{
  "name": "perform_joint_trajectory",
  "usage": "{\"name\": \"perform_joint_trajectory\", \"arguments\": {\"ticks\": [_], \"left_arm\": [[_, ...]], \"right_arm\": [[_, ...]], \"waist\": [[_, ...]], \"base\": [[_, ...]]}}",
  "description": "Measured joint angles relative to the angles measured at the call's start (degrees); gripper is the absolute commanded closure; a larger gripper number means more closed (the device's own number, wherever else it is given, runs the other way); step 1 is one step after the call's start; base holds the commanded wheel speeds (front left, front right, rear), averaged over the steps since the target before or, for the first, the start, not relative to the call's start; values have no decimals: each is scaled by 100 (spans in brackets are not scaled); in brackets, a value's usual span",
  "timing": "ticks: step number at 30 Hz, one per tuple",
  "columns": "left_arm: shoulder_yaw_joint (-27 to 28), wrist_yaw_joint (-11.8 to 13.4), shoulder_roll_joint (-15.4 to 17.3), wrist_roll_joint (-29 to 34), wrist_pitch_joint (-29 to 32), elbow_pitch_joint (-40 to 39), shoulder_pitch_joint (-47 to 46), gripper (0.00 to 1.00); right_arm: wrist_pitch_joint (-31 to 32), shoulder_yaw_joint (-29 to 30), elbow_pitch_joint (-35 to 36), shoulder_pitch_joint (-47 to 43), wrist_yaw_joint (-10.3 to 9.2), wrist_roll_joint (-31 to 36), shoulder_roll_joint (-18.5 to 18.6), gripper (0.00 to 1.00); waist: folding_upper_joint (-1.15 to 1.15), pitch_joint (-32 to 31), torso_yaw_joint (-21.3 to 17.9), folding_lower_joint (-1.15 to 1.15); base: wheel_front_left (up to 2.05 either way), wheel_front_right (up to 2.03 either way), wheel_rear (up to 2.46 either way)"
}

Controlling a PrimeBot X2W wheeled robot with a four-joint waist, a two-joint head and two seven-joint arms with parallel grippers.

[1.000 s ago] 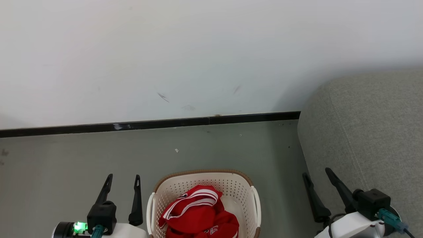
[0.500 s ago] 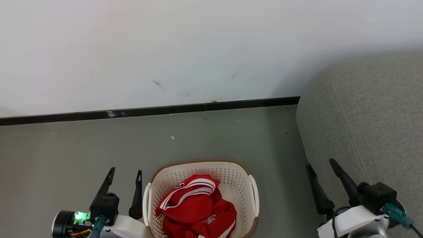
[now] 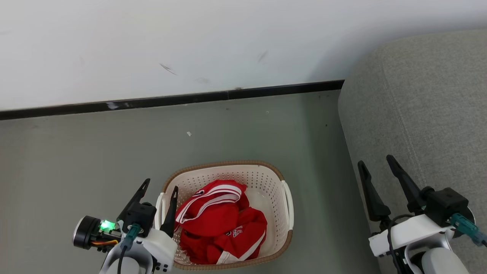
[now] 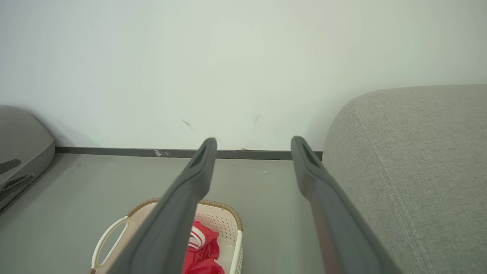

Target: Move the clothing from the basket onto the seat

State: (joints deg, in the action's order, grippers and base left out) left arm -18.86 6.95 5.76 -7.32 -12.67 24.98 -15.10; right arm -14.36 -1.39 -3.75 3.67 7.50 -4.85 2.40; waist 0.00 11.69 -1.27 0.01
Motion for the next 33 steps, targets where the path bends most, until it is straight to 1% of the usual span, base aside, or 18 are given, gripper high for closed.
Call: {"name": "perform_joint_trajectory", "arguments": {"ticks": [10,14,24,33], "left_arm": [[-219,-127,-8,180,151,693,-554,0],[-377,-259,-29,336,151,842,-817,0],[-620,-411,-65,539,152,1273,-1361,0],[-654,-415,-65,672,203,1733,-1717,0]], "right_arm": [[0,11,189,436,0,-1,2,0],[-1,-8,302,654,0,-4,3,0],[-1,9,459,1125,0,-14,7,0],[-1,16,544,1578,0,-125,10,0]], "waist": [[0,599,-137,0],[0,862,-206,0],[0,1504,-408,0],[0,2046,-593,0]], "base": [[0,0,0],[0,0,0],[0,0,0],[0,0,0]]}}
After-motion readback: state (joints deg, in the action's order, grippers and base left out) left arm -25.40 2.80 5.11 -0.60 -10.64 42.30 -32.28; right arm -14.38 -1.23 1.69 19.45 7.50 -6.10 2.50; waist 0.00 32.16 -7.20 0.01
